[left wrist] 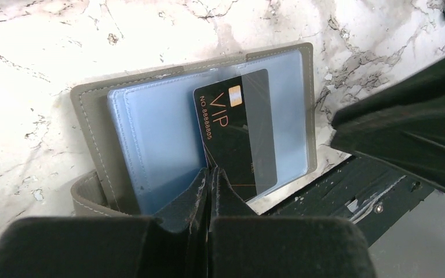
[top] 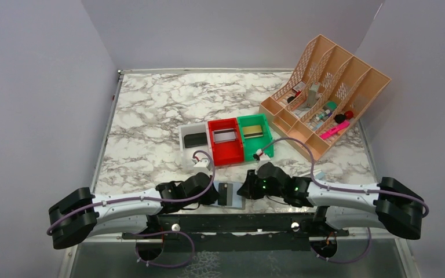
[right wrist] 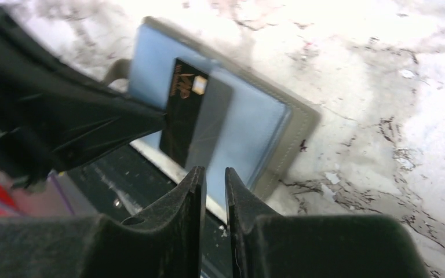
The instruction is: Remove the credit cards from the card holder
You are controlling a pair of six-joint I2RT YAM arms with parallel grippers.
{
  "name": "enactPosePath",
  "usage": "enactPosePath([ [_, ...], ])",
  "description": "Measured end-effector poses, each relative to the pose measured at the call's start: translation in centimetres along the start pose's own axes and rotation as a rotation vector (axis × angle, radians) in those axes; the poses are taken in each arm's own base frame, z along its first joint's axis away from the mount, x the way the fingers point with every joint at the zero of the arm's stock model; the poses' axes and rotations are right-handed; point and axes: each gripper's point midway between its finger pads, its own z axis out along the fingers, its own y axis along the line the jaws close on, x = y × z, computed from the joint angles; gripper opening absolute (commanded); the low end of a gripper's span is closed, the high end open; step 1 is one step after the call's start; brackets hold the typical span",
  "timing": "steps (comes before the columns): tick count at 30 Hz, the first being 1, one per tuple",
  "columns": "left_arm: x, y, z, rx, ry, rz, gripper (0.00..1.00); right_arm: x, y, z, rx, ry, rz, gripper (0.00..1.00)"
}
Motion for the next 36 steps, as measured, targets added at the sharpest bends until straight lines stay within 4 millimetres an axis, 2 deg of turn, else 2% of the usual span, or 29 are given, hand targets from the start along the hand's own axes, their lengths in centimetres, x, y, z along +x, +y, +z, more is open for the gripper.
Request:
enactPosePath([
  [5, 0.1, 0.1, -0.1, -0.002, 0.001, 0.0, 0.0, -0.4, 2.1, -1.4, -0.153, -0.044, -0.016, 0.4],
  [8, 0.2, 0.3, -0.2, 0.001, 0.0, -0.004, 0.0, -0.2, 2.4, -0.8, -0.167, -0.028, -0.019, 0.41],
  [11, 0.3, 0.4, -0.3, 0.003, -0.002, -0.008, 0.03, 0.5, 1.9, 0.7, -0.121, 0.014, 0.002, 0.41],
  [14, 0.1, 0.2, -0.4, 0.01, -0.007, -0.01, 0.09, 1.4, 1.4, 2.0, -0.099, 0.051, 0.039, 0.4],
  [21, 0.0, 0.1, -0.5, 0.017, -0.013, -0.012, 0.29, 0.9, 2.5, 3.6, -0.083, 0.063, 0.098, 0.36],
  [22, 0.0, 0.2, -0.5, 0.016, -0.012, -0.011, 0.34, 0.8, 2.5, 3.8, -0.075, 0.066, 0.103, 0.36],
  [26, 0.2, 0.4, -0.3, 0.006, -0.007, -0.014, 0.45, 0.6, 2.4, 4.2, -0.043, 0.064, 0.129, 0.35],
  [29, 0.1, 0.2, -0.2, 0.009, -0.015, -0.027, 0.5, 0.5, 2.2, 4.2, -0.027, 0.06, 0.141, 0.35],
  [32, -0.1, 0.2, -0.2, 0.009, -0.024, -0.039, 0.5, 0.4, 2.1, 4.3, -0.019, 0.053, 0.149, 0.35],
  [36, -0.2, 0.1, -0.1, 0.02, -0.035, -0.043, 0.45, 0.4, 2.0, 4.3, -0.015, 0.052, 0.15, 0.33],
])
